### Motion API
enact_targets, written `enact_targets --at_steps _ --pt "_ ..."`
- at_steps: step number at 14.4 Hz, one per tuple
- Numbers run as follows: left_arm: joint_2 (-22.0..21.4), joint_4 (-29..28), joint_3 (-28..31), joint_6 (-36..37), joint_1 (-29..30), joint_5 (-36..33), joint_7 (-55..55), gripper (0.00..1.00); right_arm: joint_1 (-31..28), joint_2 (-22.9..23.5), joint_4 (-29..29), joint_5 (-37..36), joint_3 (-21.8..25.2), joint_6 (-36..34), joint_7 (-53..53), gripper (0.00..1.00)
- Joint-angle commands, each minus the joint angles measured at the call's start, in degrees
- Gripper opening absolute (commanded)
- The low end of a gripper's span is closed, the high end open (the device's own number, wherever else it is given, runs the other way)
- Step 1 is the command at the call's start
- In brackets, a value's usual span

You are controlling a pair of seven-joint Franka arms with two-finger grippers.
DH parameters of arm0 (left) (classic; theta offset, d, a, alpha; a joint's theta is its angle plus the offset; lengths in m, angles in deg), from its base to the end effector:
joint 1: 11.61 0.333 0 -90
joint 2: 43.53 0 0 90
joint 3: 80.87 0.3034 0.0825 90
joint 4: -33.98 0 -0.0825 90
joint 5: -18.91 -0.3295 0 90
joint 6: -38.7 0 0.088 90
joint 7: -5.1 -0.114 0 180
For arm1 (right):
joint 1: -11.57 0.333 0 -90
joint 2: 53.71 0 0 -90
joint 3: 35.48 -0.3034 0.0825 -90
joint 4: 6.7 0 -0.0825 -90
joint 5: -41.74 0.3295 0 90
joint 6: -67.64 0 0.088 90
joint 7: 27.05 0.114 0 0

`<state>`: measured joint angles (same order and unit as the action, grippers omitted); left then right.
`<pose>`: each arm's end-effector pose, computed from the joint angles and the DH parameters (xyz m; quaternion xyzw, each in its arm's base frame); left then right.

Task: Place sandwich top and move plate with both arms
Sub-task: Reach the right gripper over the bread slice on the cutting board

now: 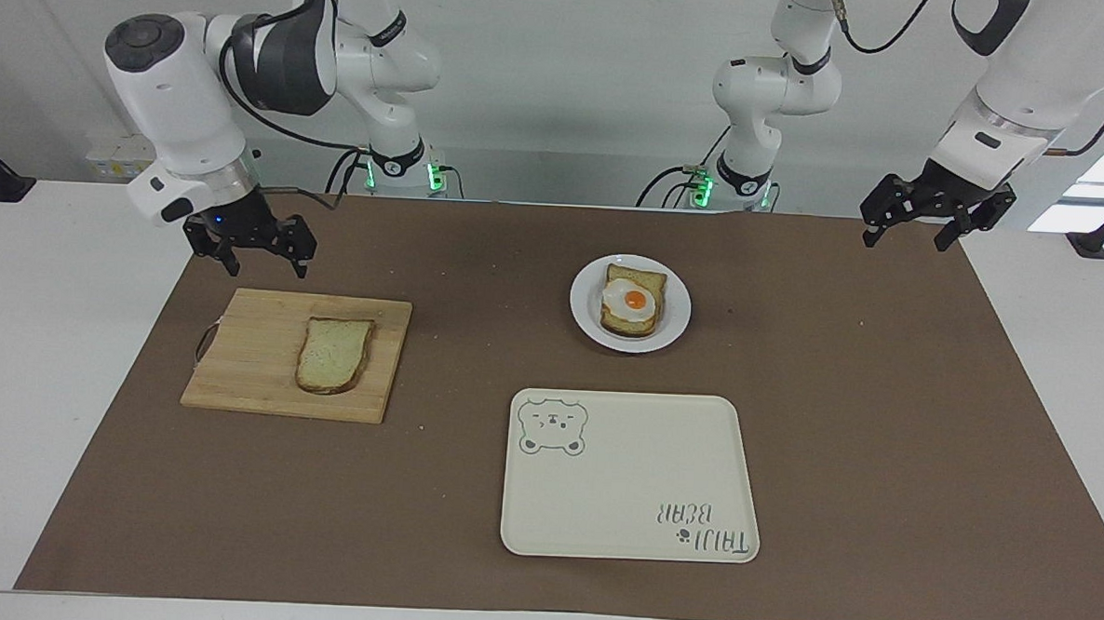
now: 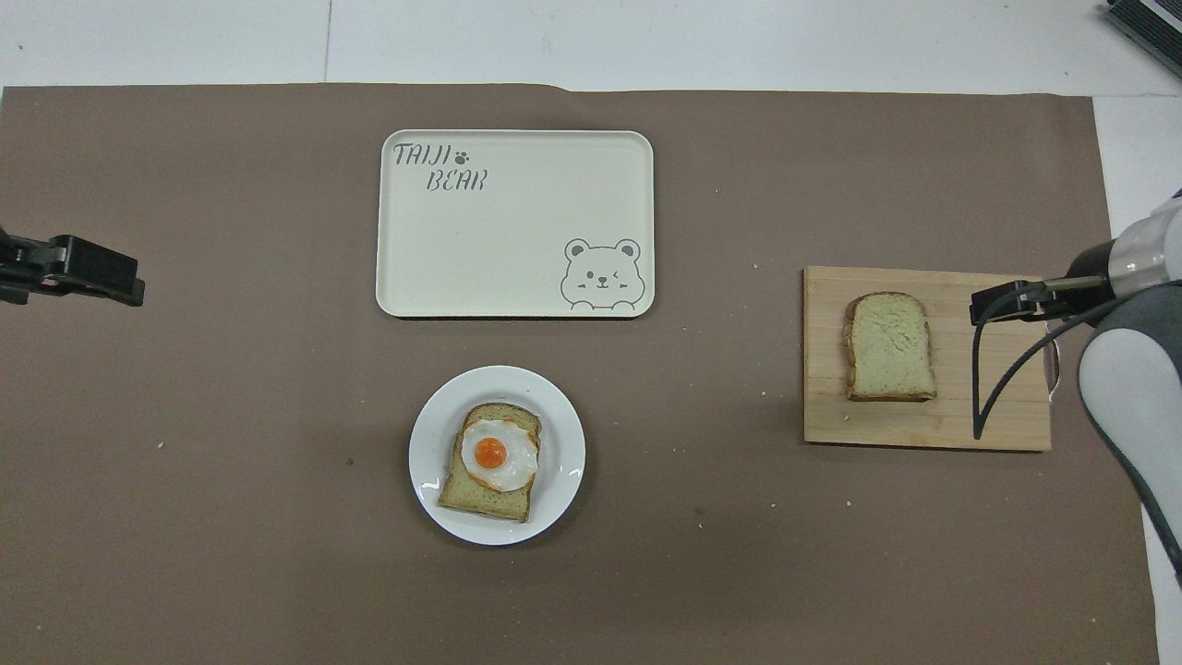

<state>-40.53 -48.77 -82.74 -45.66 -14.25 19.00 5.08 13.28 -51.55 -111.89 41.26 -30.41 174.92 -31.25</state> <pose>0.5044 -0.0395 0.6223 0.9991 -0.0396 -0.0122 0.0012 0.5199 -0.0306 0.4995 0.9999 0.0086 -0.0009 0.0056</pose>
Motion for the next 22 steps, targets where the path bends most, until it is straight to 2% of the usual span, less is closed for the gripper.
enact_targets --at_steps 1,3,6,8,11,13,16,18,22 --pt "-1.5 -1.54 0.02 0.43 -0.09 -1.15 0.02 1.0 -2.06 3.54 -0.89 3.28 -0.32 4.49 -4.83 1.0" --pt "-1.5 -1.45 0.02 0.43 -0.09 -1.15 0.02 1.0 -1.98 4.78 -2.21 3.82 -0.32 8.53 -5.46 1.0" --pt "-1.5 -1.45 0.02 0.43 -0.09 -1.23 0.02 1.0 -2.33 6.27 -4.58 5.04 -0.32 10.48 -5.81 1.0" --pt "-1.5 -1.54 0.02 0.43 -0.09 -1.15 0.11 1.0 -3.2 6.54 -7.38 7.76 -0.32 13.81 -7.12 1.0" --pt "-1.5 -1.45 0.11 0.43 -0.09 -1.15 0.02 1.0 -3.29 8.64 -9.42 8.03 -0.32 17.6 -7.74 1.0" --pt "-1.5 -1.45 0.02 0.43 -0.09 -1.15 0.02 1.0 -3.29 8.65 -11.17 8.38 -0.32 18.66 -10.37 1.0" --pt "-1.5 -1.45 0.11 0.43 -0.09 -1.15 0.02 1.0 -3.38 9.7 -13.89 13.74 -0.32 21.46 -12.48 1.0" --pt "-1.5 -1.45 0.02 0.43 -0.09 -1.15 0.02 1.0 -3.91 10.23 -15.04 13.75 -0.32 23.92 -15.99 1.0" --pt "-1.5 -1.45 0.02 0.43 -0.09 -1.15 0.02 1.0 -4.61 11.02 -15.31 13.84 -0.32 24.46 -17.15 1.0"
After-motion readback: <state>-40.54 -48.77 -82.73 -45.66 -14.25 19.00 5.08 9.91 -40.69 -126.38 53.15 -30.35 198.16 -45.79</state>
